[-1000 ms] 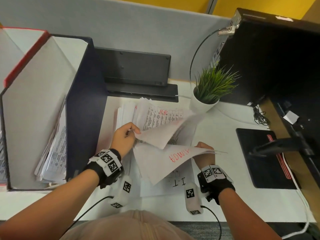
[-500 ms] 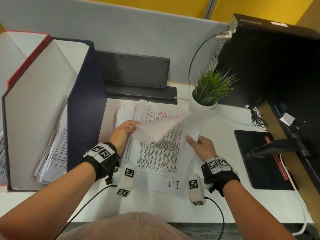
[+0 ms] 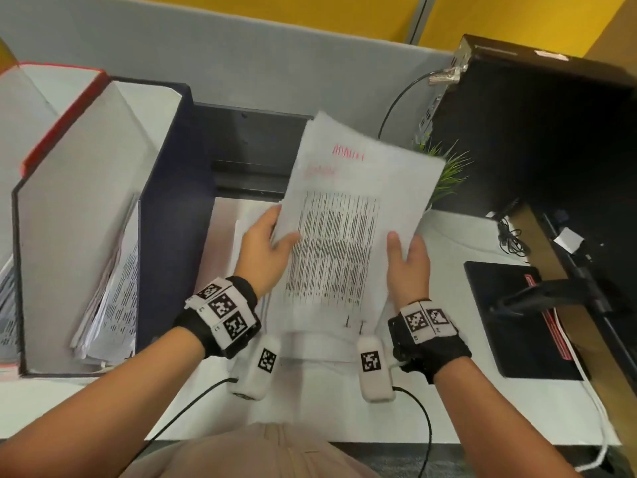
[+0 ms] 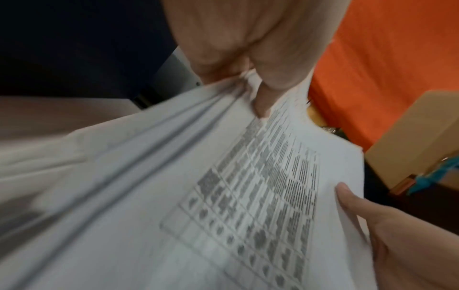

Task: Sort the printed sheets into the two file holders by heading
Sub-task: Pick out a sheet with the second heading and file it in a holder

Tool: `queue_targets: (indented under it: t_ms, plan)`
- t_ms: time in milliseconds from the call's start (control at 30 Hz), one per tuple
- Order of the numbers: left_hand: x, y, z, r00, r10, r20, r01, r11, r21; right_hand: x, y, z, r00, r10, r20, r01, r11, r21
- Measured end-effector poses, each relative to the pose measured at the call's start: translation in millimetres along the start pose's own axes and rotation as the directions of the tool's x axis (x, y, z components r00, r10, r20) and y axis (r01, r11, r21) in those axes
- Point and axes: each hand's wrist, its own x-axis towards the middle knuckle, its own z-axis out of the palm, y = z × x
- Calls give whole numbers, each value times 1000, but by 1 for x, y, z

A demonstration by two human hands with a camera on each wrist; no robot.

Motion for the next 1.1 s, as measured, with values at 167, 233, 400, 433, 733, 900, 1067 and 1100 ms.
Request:
queue_targets:
  t_ms: [167, 233, 400, 433, 733, 900, 1067, 1100]
  plan:
    - [3, 34, -5, 971, 136, -198, -167, 975, -149, -3, -44, 5, 976, -209, -62, 217, 949, 228]
    - [-2, 34, -4, 970, 129, -205, -168, 969, -183, -8, -46, 8, 971, -232, -49, 237, 938, 253]
    - [-15, 23, 4, 982, 67, -178, -91, 988, -128, -22, -29, 14, 994, -110, -17, 111, 958, 264]
    - [-16, 24, 4, 981, 67, -182, -95, 984, -148, -22, -29, 14, 994, -109, -29, 113, 954, 277]
    - [-18, -4, 6, 985, -47, -167, 11, 977, -212, -36, -1, 15, 999, -37, -37, 45, 966, 255]
    - [-32, -39, 11, 961, -237, -144, 221, 968, -120, -46, 22, 26, 999, 48, -21, -43, 981, 187]
    - [-19, 1, -10, 973, -145, -178, 137, 989, -56, -30, -15, 26, 999, -44, -6, 45, 986, 163]
    - [-15, 15, -20, 977, -118, -176, 115, 993, -28, -27, -23, 25, 997, -76, 13, 72, 977, 203]
